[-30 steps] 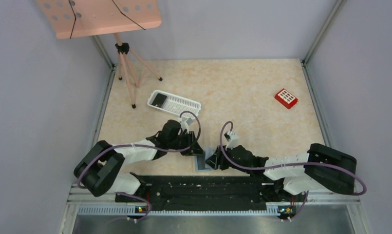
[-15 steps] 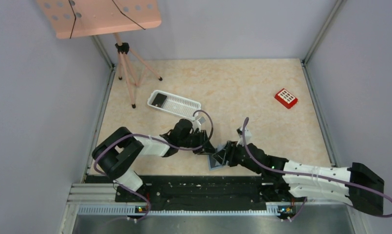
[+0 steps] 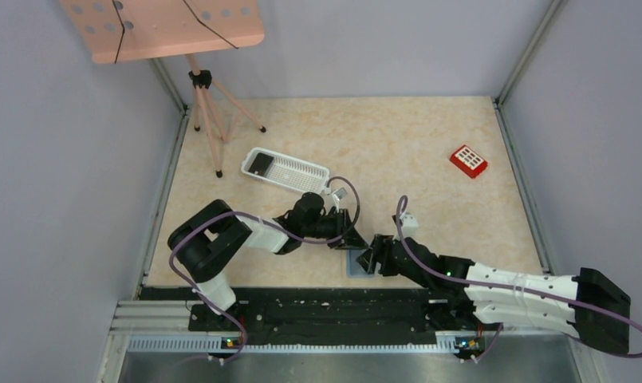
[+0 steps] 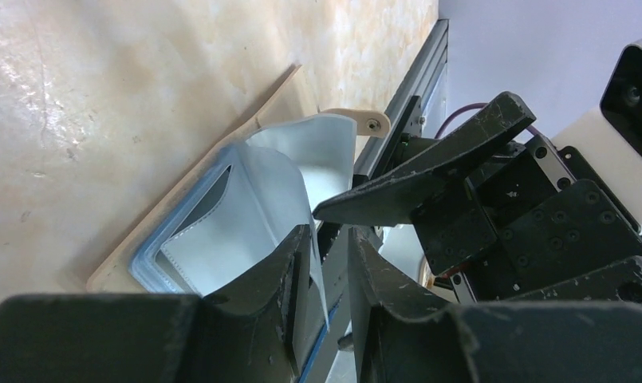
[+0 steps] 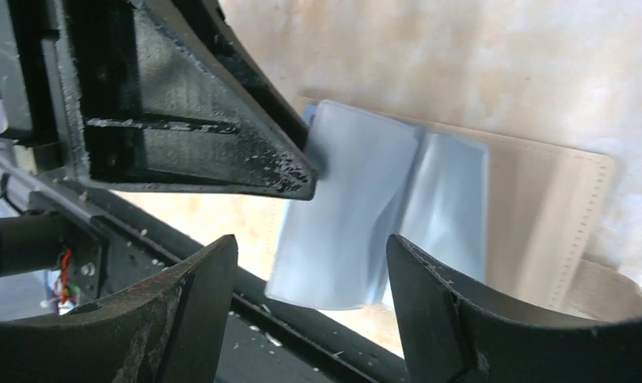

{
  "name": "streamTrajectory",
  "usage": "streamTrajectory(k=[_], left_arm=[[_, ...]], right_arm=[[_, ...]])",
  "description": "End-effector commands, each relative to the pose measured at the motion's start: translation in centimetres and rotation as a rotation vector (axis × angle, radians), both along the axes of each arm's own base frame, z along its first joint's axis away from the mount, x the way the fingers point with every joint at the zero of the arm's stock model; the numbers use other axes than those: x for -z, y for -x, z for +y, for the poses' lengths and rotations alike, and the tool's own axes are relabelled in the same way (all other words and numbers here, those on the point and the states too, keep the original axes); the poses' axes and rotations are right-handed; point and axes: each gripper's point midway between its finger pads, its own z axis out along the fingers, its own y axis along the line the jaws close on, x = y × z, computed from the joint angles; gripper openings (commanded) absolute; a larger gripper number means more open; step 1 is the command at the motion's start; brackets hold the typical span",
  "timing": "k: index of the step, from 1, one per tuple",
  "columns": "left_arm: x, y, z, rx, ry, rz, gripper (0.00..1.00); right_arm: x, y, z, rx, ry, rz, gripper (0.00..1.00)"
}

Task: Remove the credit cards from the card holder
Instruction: Remove the credit card from the card holder.

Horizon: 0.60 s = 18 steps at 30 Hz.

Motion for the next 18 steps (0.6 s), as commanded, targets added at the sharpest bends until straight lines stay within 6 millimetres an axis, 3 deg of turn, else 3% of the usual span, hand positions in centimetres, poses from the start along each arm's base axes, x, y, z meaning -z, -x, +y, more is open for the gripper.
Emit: streamTrajectory(k=[1, 7, 18], left_arm=[[-1.8, -0.3, -1.8, 0.033, 0.075, -0.038, 0.29], [-1.9, 0.1, -2.7, 0.054, 0.089, -0.030, 0.29], [-4.8, -0.9, -3.1, 0.065, 0.086, -0.118, 0.36]], right_arm=[[-1.4, -1.5, -0.8, 0.091, 0.015, -0.033, 0.68], [-1.8, -1.7, -2.2, 0.134, 0.050, -0.039, 0.69], [-6.7, -0.7, 1.0, -0.014, -0.128, -0.089, 0.50]])
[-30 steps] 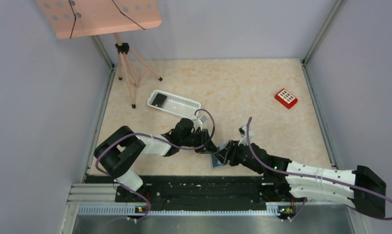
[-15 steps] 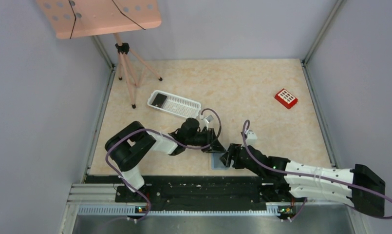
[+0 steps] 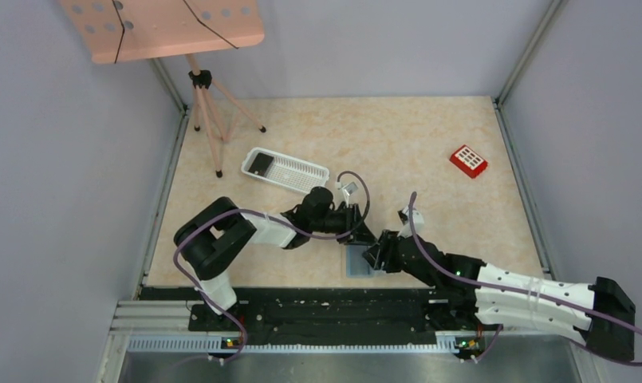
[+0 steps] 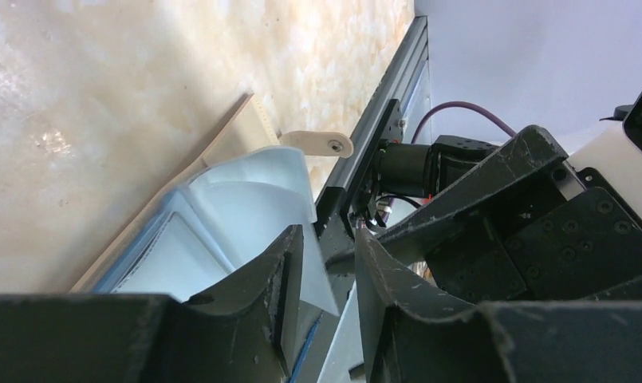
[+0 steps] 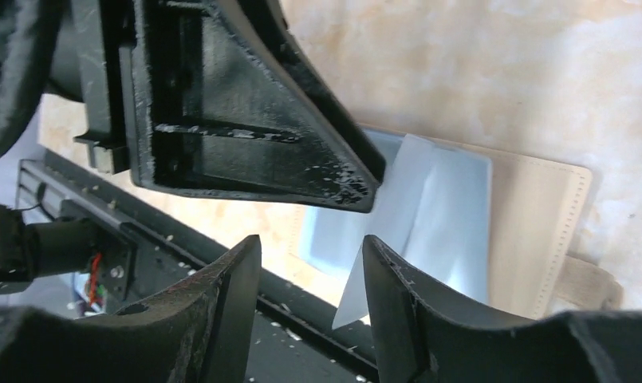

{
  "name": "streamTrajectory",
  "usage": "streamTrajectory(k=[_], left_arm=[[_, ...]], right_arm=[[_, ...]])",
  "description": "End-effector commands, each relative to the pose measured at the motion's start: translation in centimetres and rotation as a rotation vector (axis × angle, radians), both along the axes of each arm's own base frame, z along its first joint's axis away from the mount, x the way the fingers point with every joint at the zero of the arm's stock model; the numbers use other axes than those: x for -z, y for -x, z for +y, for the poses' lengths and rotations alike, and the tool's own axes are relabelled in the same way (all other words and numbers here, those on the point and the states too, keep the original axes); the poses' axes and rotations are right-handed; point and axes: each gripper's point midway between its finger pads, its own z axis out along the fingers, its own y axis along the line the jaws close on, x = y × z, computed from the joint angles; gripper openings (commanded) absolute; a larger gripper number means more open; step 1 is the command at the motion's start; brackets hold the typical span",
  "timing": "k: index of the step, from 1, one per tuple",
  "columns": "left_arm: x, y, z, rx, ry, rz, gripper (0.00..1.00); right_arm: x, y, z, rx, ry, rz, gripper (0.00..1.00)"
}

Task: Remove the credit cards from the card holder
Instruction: Remove the credit card from the card holder.

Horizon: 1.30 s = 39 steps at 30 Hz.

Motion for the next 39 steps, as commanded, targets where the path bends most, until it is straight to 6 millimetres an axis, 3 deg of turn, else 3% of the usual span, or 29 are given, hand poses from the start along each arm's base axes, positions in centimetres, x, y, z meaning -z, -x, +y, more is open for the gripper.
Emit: streamTrajectory(k=[1, 7, 10, 15, 21, 30, 39], left_arm=[[-4.1, -1.0, -0.4, 0.009, 0.046, -0.131, 0.38], [-5.0, -2.4, 1.0, -0.024, -0.062, -0.222, 0.43], [-5.4, -2.9, 1.9, -0.043, -0.092, -0.251, 0.46], [-6.2, -5.0, 4.8, -0.128, -0.106, -0.252, 0.47], [-5.0, -6.9, 10.3, -0.251, -0.287, -0.280, 0.47], [-3.8, -5.2, 13.6, -0.320, -0.346, -0.291, 0.47], [-2.4, -3.1, 14.6, -0.303, -0.343, -0.269, 0.47]], right_arm=[[-5.2, -0.2, 2.5, -0.069, -0.145, -0.065, 0.50], [-8.1, 0.1, 4.8, -0.128, -0.250, -0.117, 0.56], [-7.9, -0.1, 5.9, -0.135, -0.239, -0.110, 0.57], [-3.6, -0.8, 6.2, -0.083, -0.088, -0.026, 0.59], [0.9, -1.6, 3.3, 0.026, 0.153, 0.035, 0.70], [3.8, -1.8, 3.3, 0.035, 0.303, 0.071, 0.70], [6.2, -1.9, 2.1, 0.088, 0.507, 0.079, 0.68]])
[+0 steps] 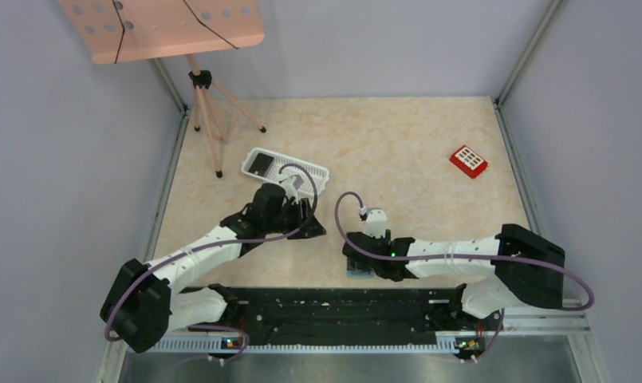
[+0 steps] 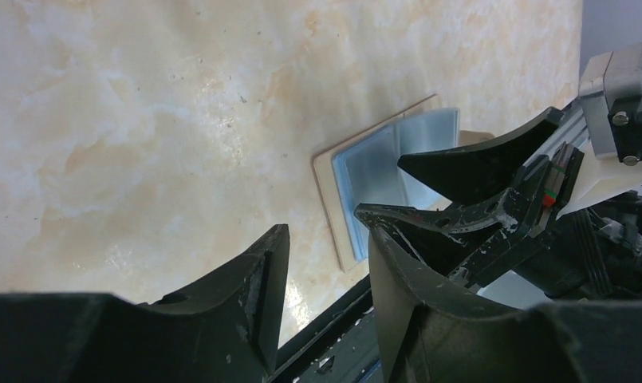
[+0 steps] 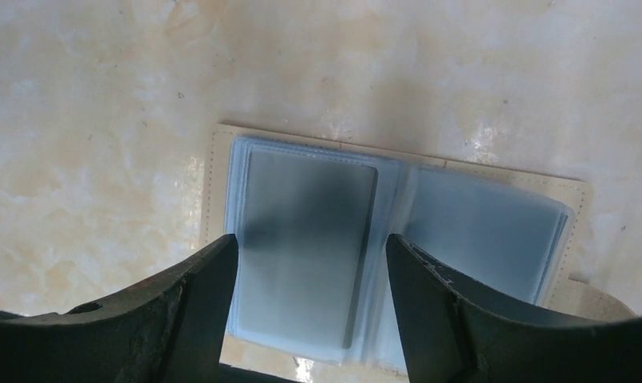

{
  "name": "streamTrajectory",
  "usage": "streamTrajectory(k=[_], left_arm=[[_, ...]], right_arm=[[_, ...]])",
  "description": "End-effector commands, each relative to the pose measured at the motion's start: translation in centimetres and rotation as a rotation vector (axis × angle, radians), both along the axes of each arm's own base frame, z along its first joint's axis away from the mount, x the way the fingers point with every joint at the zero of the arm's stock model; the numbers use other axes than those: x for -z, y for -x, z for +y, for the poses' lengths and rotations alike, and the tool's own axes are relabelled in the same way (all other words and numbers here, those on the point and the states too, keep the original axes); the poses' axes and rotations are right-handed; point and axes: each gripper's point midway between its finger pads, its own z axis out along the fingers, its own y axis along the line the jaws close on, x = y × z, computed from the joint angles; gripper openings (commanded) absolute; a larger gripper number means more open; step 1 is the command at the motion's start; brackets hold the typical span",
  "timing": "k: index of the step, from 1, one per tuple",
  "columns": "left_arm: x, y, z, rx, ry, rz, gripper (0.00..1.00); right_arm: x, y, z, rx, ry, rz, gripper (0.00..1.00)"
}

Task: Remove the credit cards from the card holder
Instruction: Remove the credit card from the card holder.

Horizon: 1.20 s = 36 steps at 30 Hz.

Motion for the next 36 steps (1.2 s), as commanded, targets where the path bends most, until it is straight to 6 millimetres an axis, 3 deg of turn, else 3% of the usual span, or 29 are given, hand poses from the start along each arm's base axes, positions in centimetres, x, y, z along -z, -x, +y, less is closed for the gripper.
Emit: streamTrajectory(k=[1, 5, 10, 19, 24, 29, 36], left_arm=[[-0.5, 0.3, 0.4, 0.001, 0.014, -0.037, 0.47], [-0.7, 0.6, 0.9, -0.012, 0.014, -0.053, 0.47], [-0.7, 0.9, 1.0, -0.007, 0.012, -0.049, 0.47], [0.1, 2.1, 0.4, 0.053, 0.032, 0.003, 0.44], [0.6, 3.3, -0.8, 0.115, 0.096, 0.034, 0.41], [1.3, 3.3, -2.0, 0.134, 0.108, 0.049, 0.39], [1.2, 4.3, -5.6, 0.203, 0.183, 0.091, 0.36]], right_arm=[[0.1, -0.4, -0.2, 0.035, 0.081, -0.025, 0.68], [0.8, -0.3, -0.1, 0.047, 0.079, -0.014, 0.60], [0.2, -0.4, 1.3, 0.028, -0.015, -0.027, 0.45], [-1.8, -0.4, 2.9, 0.045, -0.295, -0.064, 0.41], [-3.7, -0.3, 3.1, 0.041, -0.486, -0.102, 0.39], [-4.3, -0.4, 2.2, 0.071, -0.625, -0.086, 0.38], [-4.6, -0.4, 1.3, 0.094, -0.707, -0.081, 0.37]])
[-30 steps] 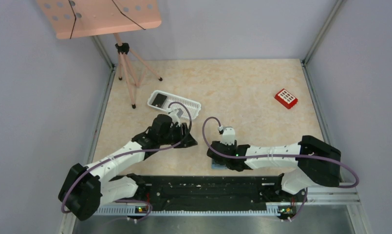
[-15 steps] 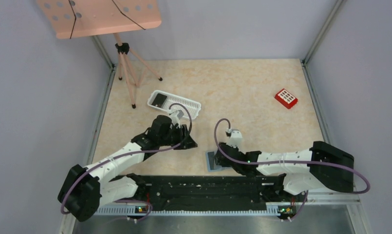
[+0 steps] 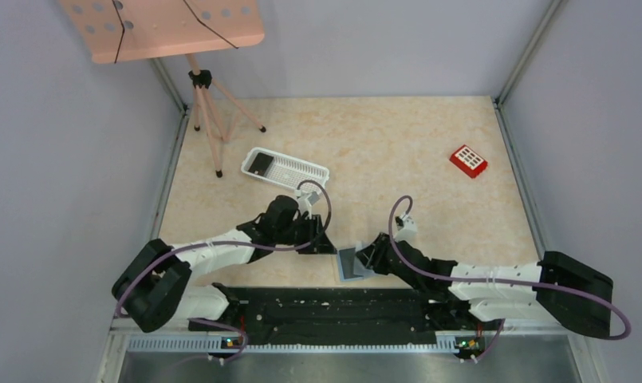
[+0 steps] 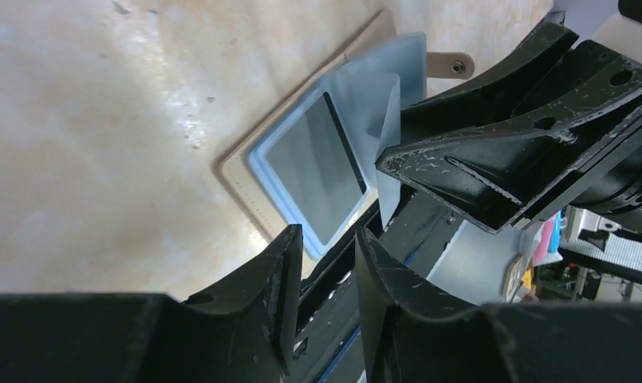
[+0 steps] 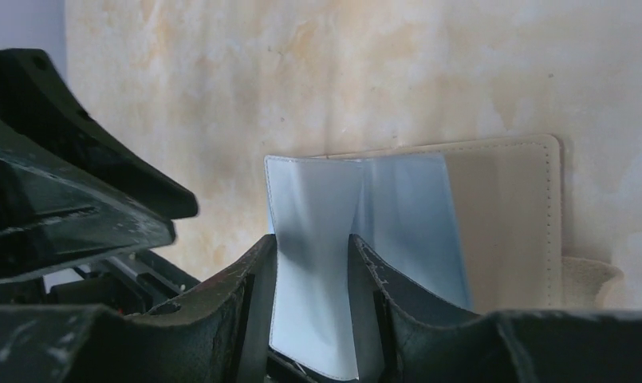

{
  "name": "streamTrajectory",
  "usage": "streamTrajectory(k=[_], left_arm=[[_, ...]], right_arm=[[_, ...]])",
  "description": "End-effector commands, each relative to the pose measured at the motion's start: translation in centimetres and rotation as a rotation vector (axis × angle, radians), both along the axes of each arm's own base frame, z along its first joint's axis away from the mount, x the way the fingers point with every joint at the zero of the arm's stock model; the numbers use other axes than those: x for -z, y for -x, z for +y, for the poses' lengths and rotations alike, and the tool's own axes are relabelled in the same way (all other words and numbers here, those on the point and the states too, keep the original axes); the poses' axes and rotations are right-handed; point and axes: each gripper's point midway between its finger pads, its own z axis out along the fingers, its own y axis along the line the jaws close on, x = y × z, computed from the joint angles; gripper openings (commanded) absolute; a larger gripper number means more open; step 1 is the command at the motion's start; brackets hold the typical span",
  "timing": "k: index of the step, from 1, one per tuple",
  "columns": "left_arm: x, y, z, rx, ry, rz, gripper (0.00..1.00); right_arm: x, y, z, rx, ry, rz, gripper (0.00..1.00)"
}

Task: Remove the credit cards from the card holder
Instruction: Remove the credit card from the card holder.

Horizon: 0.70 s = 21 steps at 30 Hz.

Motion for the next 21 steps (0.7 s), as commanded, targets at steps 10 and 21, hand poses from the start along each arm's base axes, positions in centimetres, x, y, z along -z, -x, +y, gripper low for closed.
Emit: streamTrajectory(k=[10, 21], left_arm=[[0.2, -0.1, -7.0, 0.103, 0.096, 0.036, 0.32], [-1.6, 0.6, -11.4, 0.191, 0.206, 0.053, 0.32]], right_arm=[[-2.6, -0.2, 0.8, -0.004, -0.143, -0.029, 0.38], [-5.6, -0.3, -2.0, 0.015, -0.016, -0.079, 0.53]])
